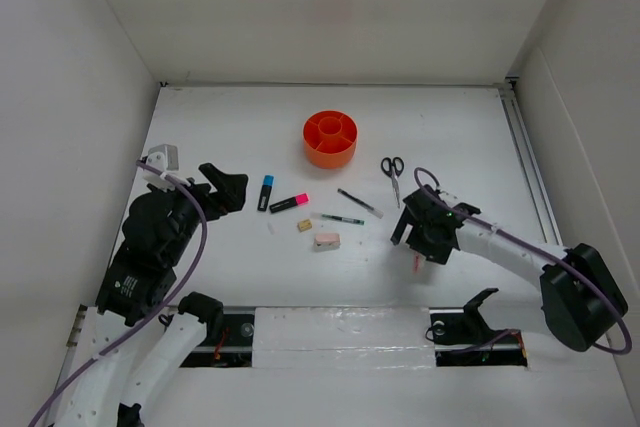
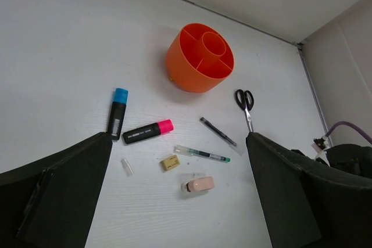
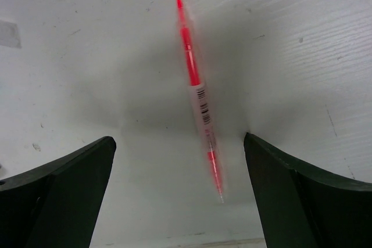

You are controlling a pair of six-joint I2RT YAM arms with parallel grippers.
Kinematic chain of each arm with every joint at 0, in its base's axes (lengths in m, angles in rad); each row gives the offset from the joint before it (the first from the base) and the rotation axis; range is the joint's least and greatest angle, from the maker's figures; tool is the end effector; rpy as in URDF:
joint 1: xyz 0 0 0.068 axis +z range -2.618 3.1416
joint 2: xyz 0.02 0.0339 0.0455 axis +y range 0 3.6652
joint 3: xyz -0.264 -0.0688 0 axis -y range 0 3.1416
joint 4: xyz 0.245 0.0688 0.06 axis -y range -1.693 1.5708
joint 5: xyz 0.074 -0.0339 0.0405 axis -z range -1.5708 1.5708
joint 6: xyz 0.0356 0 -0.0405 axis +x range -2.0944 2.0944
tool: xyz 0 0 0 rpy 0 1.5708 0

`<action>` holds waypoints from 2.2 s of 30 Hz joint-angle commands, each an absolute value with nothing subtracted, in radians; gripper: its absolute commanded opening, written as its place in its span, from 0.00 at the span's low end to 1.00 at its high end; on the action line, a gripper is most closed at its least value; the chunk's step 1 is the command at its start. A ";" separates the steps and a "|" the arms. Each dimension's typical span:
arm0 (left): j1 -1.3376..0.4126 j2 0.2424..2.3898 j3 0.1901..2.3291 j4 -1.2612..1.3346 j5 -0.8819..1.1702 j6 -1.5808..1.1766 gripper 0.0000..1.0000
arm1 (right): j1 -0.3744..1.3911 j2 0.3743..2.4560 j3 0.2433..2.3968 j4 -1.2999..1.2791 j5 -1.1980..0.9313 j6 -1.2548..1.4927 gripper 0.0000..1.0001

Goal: Sort the stationery into containers
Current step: Pick up the pen from the center of the board, then pick up the pen cap from the center of the board.

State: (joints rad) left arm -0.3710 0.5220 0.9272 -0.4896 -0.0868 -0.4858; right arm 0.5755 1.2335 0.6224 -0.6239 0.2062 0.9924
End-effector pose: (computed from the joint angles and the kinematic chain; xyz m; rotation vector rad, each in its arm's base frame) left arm 0.0959 -0.0340 0.3876 -0.1639 1.6792 -0.5770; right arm 0.1748 0.1047 0.1684 0.6179 2.6875 0.1280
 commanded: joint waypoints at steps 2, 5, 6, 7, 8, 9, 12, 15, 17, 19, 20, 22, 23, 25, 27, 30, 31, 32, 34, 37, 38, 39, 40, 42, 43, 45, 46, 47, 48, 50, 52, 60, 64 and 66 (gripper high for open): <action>-0.367 0.502 0.925 -0.448 -0.086 -0.469 1.00 | 0.578 1.270 0.689 -0.649 0.210 0.959 0.95; -0.367 0.492 0.934 -0.448 -0.086 -0.469 1.00 | 0.578 1.295 0.698 -0.658 0.210 0.946 0.83; -0.367 0.492 0.934 -0.457 -0.086 -0.469 1.00 | 0.578 1.305 0.707 -0.658 0.210 0.933 0.70; -0.367 0.492 0.934 -0.457 -0.095 -0.469 1.00 | 0.566 1.321 0.707 -0.658 0.210 0.922 0.64; -0.367 0.482 0.934 -0.457 -0.095 -0.469 1.00 | 0.566 1.321 0.716 -0.675 0.210 0.922 0.57; -0.367 0.482 0.943 -0.457 -0.095 -0.469 1.00 | 0.552 1.334 0.716 -0.675 0.210 0.904 0.46; -0.367 0.471 0.943 -0.457 -0.095 -0.469 1.00 | 0.522 1.344 0.716 -0.684 0.200 0.894 0.35; -0.367 0.471 0.943 -0.457 -0.095 -0.469 1.00 | 0.511 1.356 0.726 -0.684 0.190 0.873 0.13; -0.367 0.471 0.943 -0.457 -0.104 -0.469 1.00 | 0.500 1.365 0.735 -0.684 0.181 0.864 0.00; -0.367 0.480 0.943 -0.466 -0.117 -0.469 1.00 | 0.500 1.365 0.735 -0.667 0.158 0.848 0.00; -0.367 0.495 0.943 -0.466 -0.132 -0.482 1.00 | 0.500 1.365 0.735 -0.652 0.144 0.838 0.00; -0.367 0.521 0.943 -0.477 -0.141 -0.491 1.00 | 0.500 1.326 0.724 -0.606 0.106 0.825 0.00; -0.367 0.532 0.943 -0.477 -0.141 -0.491 1.00 | 0.520 1.304 0.739 -0.594 0.094 0.816 0.00; -0.367 0.574 0.956 -0.486 -0.152 -0.502 1.00 | 0.558 1.247 0.788 -0.641 0.135 0.816 0.00; -0.367 0.629 0.965 -0.500 -0.152 -0.525 1.00 | 0.627 1.224 0.889 -0.692 0.225 0.816 0.00; -0.367 0.681 0.965 -0.509 -0.138 -0.606 1.00 | 0.702 1.163 0.975 -0.707 0.207 0.753 0.00; -0.367 0.713 0.965 -0.509 -0.138 -0.633 1.00 | 0.721 1.122 0.976 -0.689 0.181 0.714 0.00; -0.367 0.728 0.954 -0.499 -0.109 -0.650 1.00 | 0.738 1.099 0.985 -0.643 0.151 0.700 0.00; -0.367 0.773 0.937 -0.477 -0.098 -0.687 1.00 | 0.790 1.040 0.967 -0.585 0.063 0.675 0.00; -0.367 0.819 0.911 -0.468 -0.087 -0.739 1.00 | 0.848 1.005 0.957 -0.552 0.005 0.629 0.00; -0.367 0.853 0.898 -0.459 -0.078 -0.750 1.00 | 0.860 0.993 0.948 -0.552 0.005 0.608 0.00; -0.367 0.870 0.897 -0.459 -0.078 -0.762 1.00 | 0.874 0.992 0.948 -0.577 -0.005 0.589 0.00; -0.367 0.890 0.885 -0.459 -0.060 -0.775 1.00 | 0.902 0.983 0.948 -0.577 -0.014 0.571 0.00; -0.367 0.946 0.855 -0.431 -0.040 -0.801 1.00 | 0.926 0.950 0.925 -0.588 -0.014 0.549 0.00; -0.367 0.966 0.844 -0.431 -0.022 -0.811 1.00 | 0.939 0.934 0.925 -0.588 -0.014 0.537 0.00; -0.400 1.026 0.824 -0.410 -0.021 -0.828 1.00 | 0.939 0.879 0.891 -0.588 0.017 0.537 0.00; -0.417 1.046 0.812 -0.410 -0.050 -0.857 1.00 | 0.939 0.864 0.891 -0.588 0.031 0.537 0.00; -0.428 1.064 0.811 -0.410 -0.051 -0.868 1.00 | 0.939 0.848 0.879 -0.588 0.040 0.546 0.00; -0.428 1.092 0.787 -0.410 -0.051 -0.879 1.00 | 0.939 0.836 0.879 -0.588 0.040 0.546 0.00; -0.428 1.111 0.764 -0.400 -0.066 -0.891 1.00 | 0.939 0.816 0.879 -0.597 0.031 0.546 0.00; -0.428 1.138 0.743 -0.391 -0.075 -0.917 1.00 | 0.939 0.807 0.879 -0.597 0.020 0.535 0.00; -0.428 1.213 0.733 -0.391 -0.178 -0.953 0.78 | 0.939 0.778 0.879 -0.588 -0.026 0.517 0.00; -0.428 1.278 0.752 -0.391 -0.178 -0.943 0.71 | 0.948 0.767 0.870 -0.578 -0.035 0.517 0.00; -0.428 1.298 0.752 -0.391 -0.178 -0.943 0.70 | 0.948 0.758 0.870 -0.578 -0.035 0.517 0.00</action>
